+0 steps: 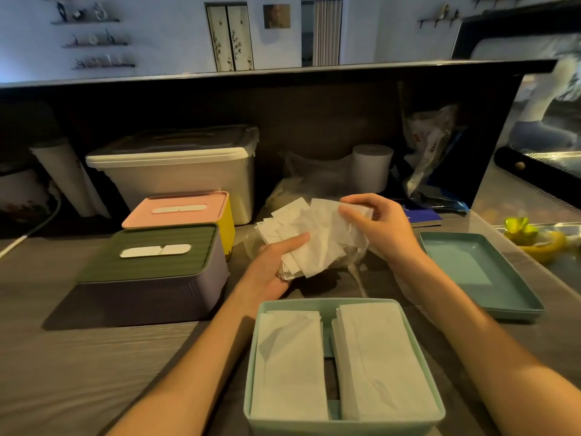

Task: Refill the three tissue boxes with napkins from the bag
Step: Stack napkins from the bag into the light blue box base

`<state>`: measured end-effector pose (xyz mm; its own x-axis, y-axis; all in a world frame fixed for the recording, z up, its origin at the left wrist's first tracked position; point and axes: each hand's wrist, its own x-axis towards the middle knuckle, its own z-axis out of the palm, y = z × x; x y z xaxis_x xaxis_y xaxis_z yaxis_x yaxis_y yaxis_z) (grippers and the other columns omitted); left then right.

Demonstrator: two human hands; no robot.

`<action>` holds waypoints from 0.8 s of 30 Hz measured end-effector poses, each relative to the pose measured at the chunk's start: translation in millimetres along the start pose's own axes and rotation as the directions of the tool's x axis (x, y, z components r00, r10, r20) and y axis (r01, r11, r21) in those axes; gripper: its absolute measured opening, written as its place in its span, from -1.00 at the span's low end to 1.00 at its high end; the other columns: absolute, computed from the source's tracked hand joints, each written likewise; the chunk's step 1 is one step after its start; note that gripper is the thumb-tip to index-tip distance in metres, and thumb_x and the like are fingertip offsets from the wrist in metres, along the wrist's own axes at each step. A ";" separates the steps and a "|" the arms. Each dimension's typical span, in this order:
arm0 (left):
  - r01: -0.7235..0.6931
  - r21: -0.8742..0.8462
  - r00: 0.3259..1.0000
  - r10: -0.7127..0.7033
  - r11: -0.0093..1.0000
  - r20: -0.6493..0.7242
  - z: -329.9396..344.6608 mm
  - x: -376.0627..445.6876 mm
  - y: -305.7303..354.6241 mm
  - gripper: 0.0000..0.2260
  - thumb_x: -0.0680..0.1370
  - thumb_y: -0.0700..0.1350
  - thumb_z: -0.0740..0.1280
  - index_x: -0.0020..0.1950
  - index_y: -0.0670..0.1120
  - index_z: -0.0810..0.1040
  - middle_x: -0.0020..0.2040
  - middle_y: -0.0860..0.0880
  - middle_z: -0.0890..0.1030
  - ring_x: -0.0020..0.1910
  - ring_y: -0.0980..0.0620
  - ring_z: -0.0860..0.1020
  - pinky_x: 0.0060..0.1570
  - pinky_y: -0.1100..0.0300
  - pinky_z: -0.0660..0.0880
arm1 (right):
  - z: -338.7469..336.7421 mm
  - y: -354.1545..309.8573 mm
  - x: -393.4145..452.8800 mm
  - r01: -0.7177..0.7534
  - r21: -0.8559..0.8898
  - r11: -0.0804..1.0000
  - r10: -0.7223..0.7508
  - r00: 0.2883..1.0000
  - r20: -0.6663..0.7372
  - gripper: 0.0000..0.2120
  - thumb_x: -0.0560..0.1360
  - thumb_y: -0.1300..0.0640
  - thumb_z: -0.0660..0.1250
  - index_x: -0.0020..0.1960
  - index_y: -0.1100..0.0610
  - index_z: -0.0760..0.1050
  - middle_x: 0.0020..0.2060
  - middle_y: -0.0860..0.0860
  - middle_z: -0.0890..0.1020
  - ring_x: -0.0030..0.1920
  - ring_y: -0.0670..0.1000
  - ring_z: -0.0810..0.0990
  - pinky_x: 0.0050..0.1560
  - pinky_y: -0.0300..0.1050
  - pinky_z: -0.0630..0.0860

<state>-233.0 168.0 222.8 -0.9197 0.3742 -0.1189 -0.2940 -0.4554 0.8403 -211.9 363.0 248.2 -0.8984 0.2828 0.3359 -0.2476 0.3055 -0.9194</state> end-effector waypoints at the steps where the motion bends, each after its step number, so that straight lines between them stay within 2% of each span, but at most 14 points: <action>1: -0.003 -0.007 1.000 0.003 1.000 -0.006 -1.4 0.1 0.9 -0.75 0.58 -0.28 0.37 0.22 -0.06 0.56 0.04 -0.05 0.74 0.01 -0.01 0.71 -0.03 0.08 0.65 | -3.1 -0.7 0.6 -0.002 0.029 1.000 0.002 1.000 -0.006 -0.79 0.55 0.03 0.46 0.16 0.04 0.66 0.05 -0.08 0.66 0.08 -0.06 0.64 -0.03 -0.13 0.69; 4: -0.001 -0.022 0.999 0.000 1.000 -0.053 -3.5 0.2 2.2 -0.81 0.59 -0.29 0.34 0.14 -0.05 0.56 -0.05 -0.04 0.75 -0.03 -0.02 0.71 -0.03 0.05 0.64 | -8.4 -6.2 1.6 0.058 0.108 0.992 -0.053 0.997 -0.050 -0.83 0.55 0.05 0.47 0.11 0.06 0.69 0.01 -0.07 0.69 0.06 -0.08 0.64 -0.09 -0.22 0.65; 9: 0.017 -0.038 0.994 -0.021 0.999 -0.103 -1.5 -1.3 4.5 -0.72 0.58 -0.30 0.33 0.27 -0.10 0.51 0.12 -0.14 0.66 0.11 -0.13 0.64 0.02 -0.03 0.61 | -10.4 -20.0 -1.1 0.158 0.156 0.975 -0.165 0.986 0.034 -0.79 0.56 0.05 0.46 0.18 0.02 0.67 0.10 -0.09 0.68 0.11 -0.13 0.62 -0.09 -0.32 0.58; 12: 0.023 -0.038 0.994 -0.026 0.999 -0.106 -0.8 -1.5 3.1 -0.72 0.59 -0.27 0.33 0.29 -0.11 0.53 0.13 -0.16 0.69 0.11 -0.15 0.65 0.01 -0.05 0.61 | -9.7 -24.8 -2.5 0.109 0.204 0.973 -0.145 0.975 0.169 -0.69 0.55 0.06 0.45 0.29 -0.02 0.61 0.03 -0.13 0.71 0.08 -0.12 0.68 -0.02 -0.24 0.62; 15: 0.046 -0.076 0.994 -0.053 0.996 -0.096 1.9 -3.0 2.6 -0.79 0.61 -0.24 0.29 0.23 -0.17 0.57 -0.14 -0.14 0.73 -0.14 -0.07 0.70 -0.17 0.07 0.65 | -6.8 -25.1 -3.7 -0.092 0.284 0.954 0.000 0.952 0.305 -0.66 0.50 0.01 0.47 0.25 0.02 0.59 -0.05 -0.03 0.74 0.05 0.01 0.72 -0.06 -0.09 0.67; 16: 0.061 -0.060 0.992 -0.067 0.996 -0.105 2.9 -3.5 2.8 -0.79 0.62 -0.23 0.26 0.23 -0.21 0.55 -0.21 -0.12 0.72 -0.23 -0.04 0.70 -0.25 0.11 0.64 | -6.8 -23.7 -3.5 -0.125 0.249 0.960 0.031 0.936 0.350 -0.66 0.48 -0.01 0.48 0.23 0.03 0.60 -0.03 -0.01 0.74 0.05 0.02 0.72 -0.06 -0.08 0.67; 17: 0.081 -0.010 0.991 -0.082 0.997 -0.102 4.6 -4.7 3.4 -0.79 0.63 -0.21 0.25 0.22 -0.23 0.54 -0.20 -0.13 0.70 -0.23 -0.03 0.69 -0.26 0.12 0.63 | -7.1 -20.7 -2.9 -0.118 0.177 0.977 0.041 0.922 0.386 -0.68 0.48 -0.02 0.49 0.20 0.02 0.60 -0.01 -0.01 0.74 0.06 0.00 0.72 -0.05 -0.09 0.67; 19: 0.105 0.088 0.991 -0.097 0.991 -0.093 4.6 -5.4 3.0 -0.74 0.60 -0.16 0.31 0.27 -0.20 0.54 0.02 -0.20 0.68 -0.03 -0.11 0.67 -0.05 0.05 0.62 | -7.5 -14.0 -1.8 -0.036 -0.004 0.999 0.035 0.915 0.403 -0.75 0.49 -0.01 0.51 0.15 -0.02 0.62 0.05 -0.07 0.71 0.10 -0.05 0.68 0.03 -0.10 0.65; 21: 0.097 0.087 0.994 -0.093 0.991 -0.051 3.1 -5.2 3.1 -0.71 0.59 -0.13 0.33 0.30 -0.14 0.54 0.15 -0.20 0.68 0.11 -0.17 0.66 0.11 -0.06 0.60 | -7.8 -9.0 -0.3 0.047 -0.128 0.991 0.001 0.937 0.349 -0.83 0.50 -0.01 0.49 0.09 -0.07 0.66 0.08 -0.13 0.66 0.13 -0.08 0.62 0.04 -0.13 0.63; 24: 0.109 0.043 0.993 -0.111 0.993 0.038 4.0 -6.7 3.8 -0.76 0.64 -0.01 0.31 0.27 -0.05 0.54 0.10 -0.13 0.72 0.08 -0.11 0.69 0.14 -0.10 0.59 | -6.6 -5.2 1.0 0.105 -0.150 0.983 -0.062 0.962 0.266 -0.82 0.50 -0.02 0.50 0.09 -0.10 0.67 0.09 -0.14 0.63 0.12 -0.09 0.60 -0.02 -0.18 0.64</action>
<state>-226.9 167.0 228.9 -0.8711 0.4525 -0.1911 -0.3810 -0.3768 0.8443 -209.1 367.7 254.6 -0.9453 0.0109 0.3262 -0.2837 0.4664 -0.8378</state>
